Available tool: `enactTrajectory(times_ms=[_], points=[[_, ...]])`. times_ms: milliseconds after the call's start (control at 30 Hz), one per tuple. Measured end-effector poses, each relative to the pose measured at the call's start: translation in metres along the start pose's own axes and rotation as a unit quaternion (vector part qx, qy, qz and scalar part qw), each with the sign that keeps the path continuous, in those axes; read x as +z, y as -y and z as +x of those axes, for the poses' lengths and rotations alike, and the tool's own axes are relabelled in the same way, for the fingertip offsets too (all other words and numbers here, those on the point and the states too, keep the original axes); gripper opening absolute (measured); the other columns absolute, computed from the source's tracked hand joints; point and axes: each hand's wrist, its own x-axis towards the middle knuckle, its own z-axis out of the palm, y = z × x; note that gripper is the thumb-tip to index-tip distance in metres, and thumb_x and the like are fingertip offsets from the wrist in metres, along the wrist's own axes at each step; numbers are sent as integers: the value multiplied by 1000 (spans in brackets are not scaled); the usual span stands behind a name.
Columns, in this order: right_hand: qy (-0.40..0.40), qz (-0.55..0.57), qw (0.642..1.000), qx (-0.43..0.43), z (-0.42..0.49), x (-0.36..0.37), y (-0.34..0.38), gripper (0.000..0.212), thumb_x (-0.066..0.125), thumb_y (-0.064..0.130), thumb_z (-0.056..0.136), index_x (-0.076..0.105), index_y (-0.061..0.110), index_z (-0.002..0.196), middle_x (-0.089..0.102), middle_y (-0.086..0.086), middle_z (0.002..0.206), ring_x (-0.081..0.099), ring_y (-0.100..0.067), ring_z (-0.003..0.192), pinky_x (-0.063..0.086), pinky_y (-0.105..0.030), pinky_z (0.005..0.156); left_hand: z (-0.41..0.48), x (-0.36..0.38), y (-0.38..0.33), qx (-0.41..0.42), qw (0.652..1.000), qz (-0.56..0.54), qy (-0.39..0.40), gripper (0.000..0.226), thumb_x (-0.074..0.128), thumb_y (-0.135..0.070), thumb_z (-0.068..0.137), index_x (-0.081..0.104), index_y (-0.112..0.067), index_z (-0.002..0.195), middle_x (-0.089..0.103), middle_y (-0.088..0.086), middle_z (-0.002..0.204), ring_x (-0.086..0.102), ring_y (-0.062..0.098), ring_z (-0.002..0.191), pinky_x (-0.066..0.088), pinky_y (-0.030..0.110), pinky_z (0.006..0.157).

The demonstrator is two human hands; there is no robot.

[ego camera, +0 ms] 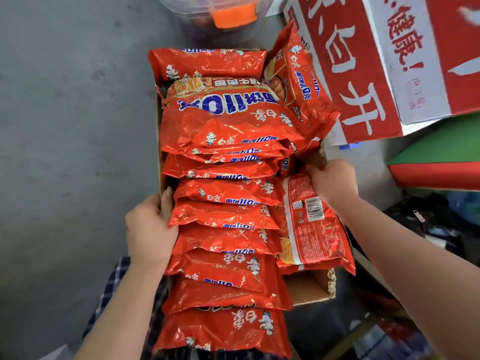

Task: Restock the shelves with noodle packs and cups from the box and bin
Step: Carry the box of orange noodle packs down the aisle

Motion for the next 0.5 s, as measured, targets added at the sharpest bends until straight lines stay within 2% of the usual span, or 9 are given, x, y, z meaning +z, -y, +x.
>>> enactTrajectory(times_ms=[67,133,233,300,367,433,500], points=[[3,0,1000,12,-27,-12,3,40,58,31,94,60,0,68,54,-10,63,55,-34,68,38,-33,61,-14,-26,-5,-2,1000,3,12,54,46,-31,103,49,-1,59,48,6,48,47,18,44,26,27,42],[5,0,1000,15,-56,-30,13,43,57,31,94,55,4,60,55,-11,61,57,-36,69,39,-34,61,-27,-59,-12,-4,1000,-8,24,52,47,-32,103,53,-2,61,52,5,48,51,16,46,27,20,40],[15,-11,1000,12,-109,-64,40,42,57,31,94,56,4,62,59,-14,65,56,-36,67,39,-33,62,-45,-121,-24,-11,999,-20,34,51,47,-35,103,59,-2,65,58,6,52,57,17,49,33,20,44],[15,-17,1000,6,-147,-93,67,44,57,30,95,55,5,59,57,-12,63,54,-31,62,36,-32,58,-56,-171,-35,-5,999,-32,40,52,46,-38,102,61,-4,66,60,5,53,59,16,51,39,31,47],[11,-25,1000,-2,-188,-126,98,46,56,28,95,50,6,56,50,-9,58,48,-29,58,32,-33,59,-67,-228,-50,-2,999,-33,37,54,45,-41,103,60,-6,64,57,4,51,58,18,51,38,35,48],[12,-37,999,-24,-236,-161,135,45,55,26,97,49,4,58,45,-10,60,42,-31,60,29,-35,62,-78,-291,-65,14,999,-20,32,56,41,-45,101,54,-9,60,52,5,47,58,24,50,32,37,48],[11,-38,998,-46,-284,-194,174,39,55,24,96,59,-5,71,55,-20,72,51,-41,75,32,-36,66,-89,-358,-78,25,999,-14,27,53,38,-47,97,52,-11,60,51,7,48,59,31,53,28,36,49]])
